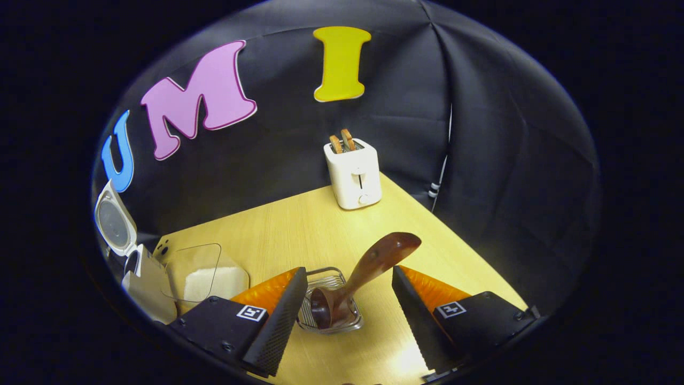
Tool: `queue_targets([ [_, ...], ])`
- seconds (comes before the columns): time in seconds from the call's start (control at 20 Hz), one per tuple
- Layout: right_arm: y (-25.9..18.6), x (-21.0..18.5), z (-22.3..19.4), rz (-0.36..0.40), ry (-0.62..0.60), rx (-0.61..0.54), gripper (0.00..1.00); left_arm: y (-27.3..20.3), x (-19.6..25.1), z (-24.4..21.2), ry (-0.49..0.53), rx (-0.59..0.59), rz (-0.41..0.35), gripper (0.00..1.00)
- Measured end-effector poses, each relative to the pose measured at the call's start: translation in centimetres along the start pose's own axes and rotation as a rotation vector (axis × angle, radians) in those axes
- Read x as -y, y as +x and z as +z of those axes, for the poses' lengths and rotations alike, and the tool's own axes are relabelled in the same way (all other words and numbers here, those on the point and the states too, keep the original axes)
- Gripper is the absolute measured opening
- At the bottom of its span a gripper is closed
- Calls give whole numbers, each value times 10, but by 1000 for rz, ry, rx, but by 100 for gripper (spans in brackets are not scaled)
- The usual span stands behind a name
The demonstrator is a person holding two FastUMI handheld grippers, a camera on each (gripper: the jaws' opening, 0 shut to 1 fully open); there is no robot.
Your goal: Close the left gripper, press the button to open the rice cooker; take a wooden spoon from the chopstick holder with the right hand, scoop a spoonful of rice and pour it into the rice cooker, then put the wooden spoon back into the chopstick holder.
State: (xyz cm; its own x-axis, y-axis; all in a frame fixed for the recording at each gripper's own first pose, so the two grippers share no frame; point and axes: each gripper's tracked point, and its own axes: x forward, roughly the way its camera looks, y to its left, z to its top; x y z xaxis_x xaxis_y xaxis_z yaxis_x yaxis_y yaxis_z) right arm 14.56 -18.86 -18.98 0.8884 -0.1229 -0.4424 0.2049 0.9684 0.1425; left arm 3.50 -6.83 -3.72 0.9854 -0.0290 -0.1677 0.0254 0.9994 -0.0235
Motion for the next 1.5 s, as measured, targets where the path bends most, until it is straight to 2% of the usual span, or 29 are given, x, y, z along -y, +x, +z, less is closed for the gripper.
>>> queue_targets([
  [0.1, 14, 4, -3, -2, 23, -14, 99, -2, 7, -8, 20, -23, 4, 95],
  [0.25, 24, -4, -3, 48, 53, -31, 96, -2, 15, -15, 28, -42, 15, 95],
  [0.35, 31, -4, -2, 54, 40, -30, 79, -2, 19, -17, 24, -53, 17, 96],
  [0.4, 34, -4, -3, 50, 35, -31, 65, -1, 19, -18, 24, -55, 20, 96],
  [0.5, 38, -8, -2, 62, 33, -42, 48, -1, 22, -17, 29, -55, 23, 96],
  [0.55, 41, -10, -5, 71, 34, -50, 48, -1, 22, -16, 34, -54, 25, 96],
  [0.6, 43, -11, -8, 76, 31, -63, 27, -1, 23, -16, 38, -55, 25, 96],
  [0.65, 45, -12, -7, 80, 36, -60, 36, 0, 22, -15, 41, -57, 27, 96],
  [0.7, 47, -13, -7, 85, 39, -62, 30, 0, 21, -16, 45, -60, 32, 96],
  [0.8, 49, -12, -6, 93, 42, -64, 30, -1, 21, -16, 49, -61, 37, 95],
  [0.85, 45, -13, -3, 98, 57, -67, 14, -4, 20, -16, 51, -60, 39, 96],
  [0.9, 51, -16, -5, 110, 69, -67, 24, -5, 19, -17, 56, -60, 42, 96],
  [1.0, 50, -19, -3, 114, 61, -61, 17, -9, 16, -20, 62, -63, 45, 96],
  [1.1, 47, -21, -3, 109, 38, -55, 16, -9, 16, -23, 59, -67, 35, 96],
  [1.15, 45, -21, 0, 102, 33, -42, 3, -7, 14, -23, 57, -65, 28, 96],
  [1.2, 41, -21, 3, 95, 32, -27, 13, -7, 12, -23, 54, -64, 20, 96],
  [1.5, 3, -27, 59, 38, 23, 106, 12, -2, -7, -11, 34, -33, -28, 96],
])
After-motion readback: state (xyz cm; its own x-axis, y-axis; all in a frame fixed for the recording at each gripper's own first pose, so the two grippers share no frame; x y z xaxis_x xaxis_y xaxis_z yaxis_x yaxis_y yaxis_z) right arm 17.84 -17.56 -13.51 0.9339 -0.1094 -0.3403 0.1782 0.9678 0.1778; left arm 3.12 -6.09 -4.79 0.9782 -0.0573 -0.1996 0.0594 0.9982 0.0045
